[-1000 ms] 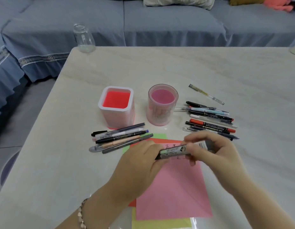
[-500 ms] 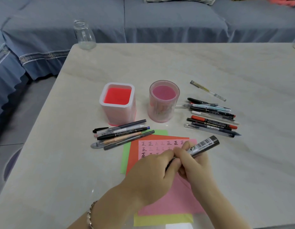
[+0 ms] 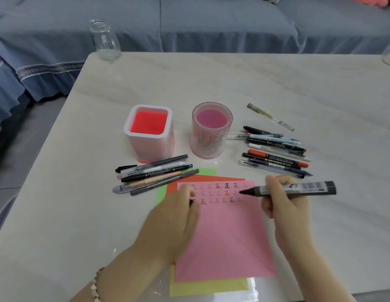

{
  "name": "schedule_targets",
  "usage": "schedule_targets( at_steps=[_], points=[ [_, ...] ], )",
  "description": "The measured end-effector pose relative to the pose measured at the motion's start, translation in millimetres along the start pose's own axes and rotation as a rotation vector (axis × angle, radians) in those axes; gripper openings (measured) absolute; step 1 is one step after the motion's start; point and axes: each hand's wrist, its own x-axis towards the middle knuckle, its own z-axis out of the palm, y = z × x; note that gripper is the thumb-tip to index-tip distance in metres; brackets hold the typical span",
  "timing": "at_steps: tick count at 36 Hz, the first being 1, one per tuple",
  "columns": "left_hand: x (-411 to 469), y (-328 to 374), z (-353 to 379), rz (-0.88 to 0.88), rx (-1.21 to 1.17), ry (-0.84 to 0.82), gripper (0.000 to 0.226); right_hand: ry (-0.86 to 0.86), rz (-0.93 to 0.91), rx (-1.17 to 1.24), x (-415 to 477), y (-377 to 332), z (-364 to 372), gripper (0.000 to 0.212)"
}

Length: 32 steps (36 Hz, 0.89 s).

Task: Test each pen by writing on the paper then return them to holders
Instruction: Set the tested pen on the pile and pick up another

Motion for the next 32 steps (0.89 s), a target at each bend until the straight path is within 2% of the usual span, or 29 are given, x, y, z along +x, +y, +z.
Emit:
schedule_targets(
  at_steps=[4, 9, 11, 13, 15, 17, 22, 28, 32],
  points=[
    [9.4, -35.3, 12.3, 0.063, 0.313, 0.256, 0.015, 0.085, 0.036, -0.058, 6.7, 3.3, -13.6, 0.023],
    [11.2, -46.8, 24.4, 0.059, 0.505, 0.346, 0.028, 0.044, 0.079, -0.053, 6.6, 7.9, -19.5, 0.019],
    [11.3, -43.9, 30.5, 0.027, 0.504, 0.372, 0.036, 0.027, 0.094, -0.037, 6.0, 7.3, -19.7, 0.019],
    [12.4, -31.3, 34.6, 0.069, 0.410, 0.378, 0.039, 0.030, 0.101, -0.025, 6.7, 7.9, -20.0, 0.017],
    [11.9, -14.1, 38.1, 0.189, 0.330, 0.329, 0.038, 0.039, 0.095, -0.024, 8.1, 10.0, -20.5, 0.015],
    [10.8, -0.5, 44.9, 0.276, 0.306, 0.201, 0.039, 0.050, 0.080, -0.030, 10.0, 12.6, -21.0, 0.012],
    [15.5, 4.3, 67.6, 0.342, 0.429, -0.071, 0.048, 0.102, -0.020, -0.130, 14.1, 16.9, -25.3, 0.010],
    [23.2, -7.0, 72.8, 0.377, 0.457, -0.158, 0.047, 0.214, -0.038, -0.166, 19.9, 25.5, -24.4, 0.025],
    [21.5, -12.0, 71.0, 0.369, 0.444, -0.145, 0.047, 0.208, -0.070, -0.227, 23.9, 32.2, -17.6, 0.036]
  ],
)
